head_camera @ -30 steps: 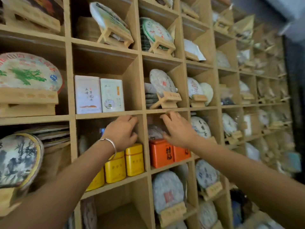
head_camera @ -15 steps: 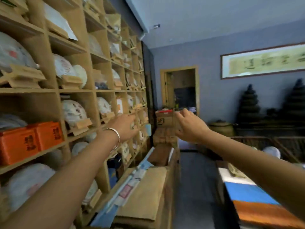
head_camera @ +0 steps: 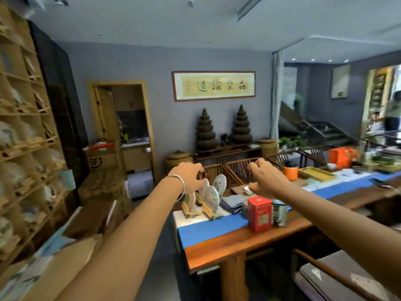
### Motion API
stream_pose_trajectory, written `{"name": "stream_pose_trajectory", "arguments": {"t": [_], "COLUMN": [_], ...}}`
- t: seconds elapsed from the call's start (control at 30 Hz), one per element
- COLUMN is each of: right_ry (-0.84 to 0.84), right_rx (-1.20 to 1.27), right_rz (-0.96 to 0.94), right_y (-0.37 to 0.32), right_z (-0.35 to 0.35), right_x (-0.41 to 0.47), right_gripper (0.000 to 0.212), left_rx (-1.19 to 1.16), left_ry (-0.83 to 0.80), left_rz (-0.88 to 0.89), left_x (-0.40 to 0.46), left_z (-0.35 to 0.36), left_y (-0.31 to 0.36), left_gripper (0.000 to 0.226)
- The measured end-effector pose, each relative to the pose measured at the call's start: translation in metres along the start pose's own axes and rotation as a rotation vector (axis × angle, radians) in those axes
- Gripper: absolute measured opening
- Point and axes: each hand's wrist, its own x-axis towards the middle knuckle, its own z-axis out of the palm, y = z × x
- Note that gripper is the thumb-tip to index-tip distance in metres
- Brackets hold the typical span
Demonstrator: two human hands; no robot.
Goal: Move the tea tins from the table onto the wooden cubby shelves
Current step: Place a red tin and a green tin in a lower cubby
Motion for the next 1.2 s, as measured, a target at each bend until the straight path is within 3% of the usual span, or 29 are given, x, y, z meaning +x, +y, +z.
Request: {"name": "stream_pose_trajectory", "arguments": {"t": [0.37,0.73,1.07,1.2], "right_ry": [-0.142,-0.359,-0.547,-0.611], "right_rx": [-0.015,0.107,0.071,0.072], "right_rz": [0.077,0.141,0.141,0.14], "right_y": [0.186,0.278,0.348,0.372], "right_z": [0.081,0.203,0.339,0.387], "right_x": [0.025,0.062,0.147,0.182], "right_gripper": [0.054,0.054,0.052,0.061], "left_rx": [-0.115,-0.199,-0.259,-0.277], "left_ry": [-0.21,-0.352,-0.436,-0.471], "left_rz": [0.059,0.045,0.097,0.099], "left_x": [0.15,0.277,0.44,0.482], "left_z": [0.131,0.245,0.367,0.413], "left_y": [0.134,0.165,0.152,0.15], "left_gripper": [0.05,0.042,0.066,0.087]}}
